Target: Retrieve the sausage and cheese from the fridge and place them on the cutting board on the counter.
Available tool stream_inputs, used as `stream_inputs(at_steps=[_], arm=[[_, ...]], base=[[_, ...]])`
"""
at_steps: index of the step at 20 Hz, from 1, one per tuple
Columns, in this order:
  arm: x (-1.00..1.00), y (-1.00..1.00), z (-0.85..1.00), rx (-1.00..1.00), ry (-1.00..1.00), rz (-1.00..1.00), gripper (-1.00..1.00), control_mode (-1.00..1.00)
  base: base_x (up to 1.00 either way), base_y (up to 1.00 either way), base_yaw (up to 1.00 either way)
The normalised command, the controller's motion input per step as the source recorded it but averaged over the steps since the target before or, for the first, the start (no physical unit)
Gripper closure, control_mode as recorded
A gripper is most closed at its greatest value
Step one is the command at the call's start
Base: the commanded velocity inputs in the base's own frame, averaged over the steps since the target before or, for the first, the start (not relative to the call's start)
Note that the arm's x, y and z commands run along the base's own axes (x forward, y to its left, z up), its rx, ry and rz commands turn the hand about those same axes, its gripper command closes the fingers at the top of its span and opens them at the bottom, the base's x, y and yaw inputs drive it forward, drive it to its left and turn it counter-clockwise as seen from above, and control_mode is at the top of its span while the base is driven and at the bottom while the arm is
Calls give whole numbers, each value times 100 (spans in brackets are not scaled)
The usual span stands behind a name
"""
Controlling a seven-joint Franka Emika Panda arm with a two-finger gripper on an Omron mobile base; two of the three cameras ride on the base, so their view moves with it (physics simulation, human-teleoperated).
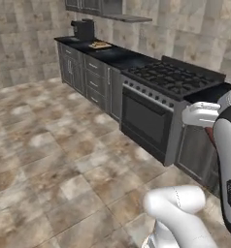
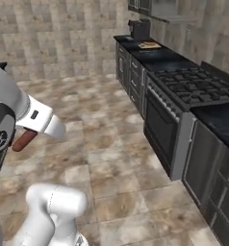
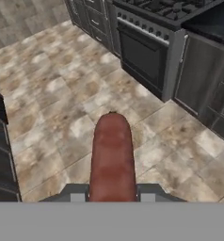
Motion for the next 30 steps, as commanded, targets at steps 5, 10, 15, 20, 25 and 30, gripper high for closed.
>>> stream_inputs(at_steps=[5, 10, 15, 20, 25, 30], arm=[[0, 0, 0, 0, 0, 0, 100, 100], [0, 0, 0, 0, 0, 0, 100, 100], [0, 0, 0, 0, 0, 0, 100, 100], [0, 0, 0, 0, 0, 0, 100, 100], [0, 0, 0, 0, 0, 0, 100, 100], [0, 0, 0, 0, 0, 0, 100, 100]], base=[[100, 0, 35], [100, 0, 31], [100, 0, 31], [100, -2, 30], [100, -17, 25], [100, -54, 13]])
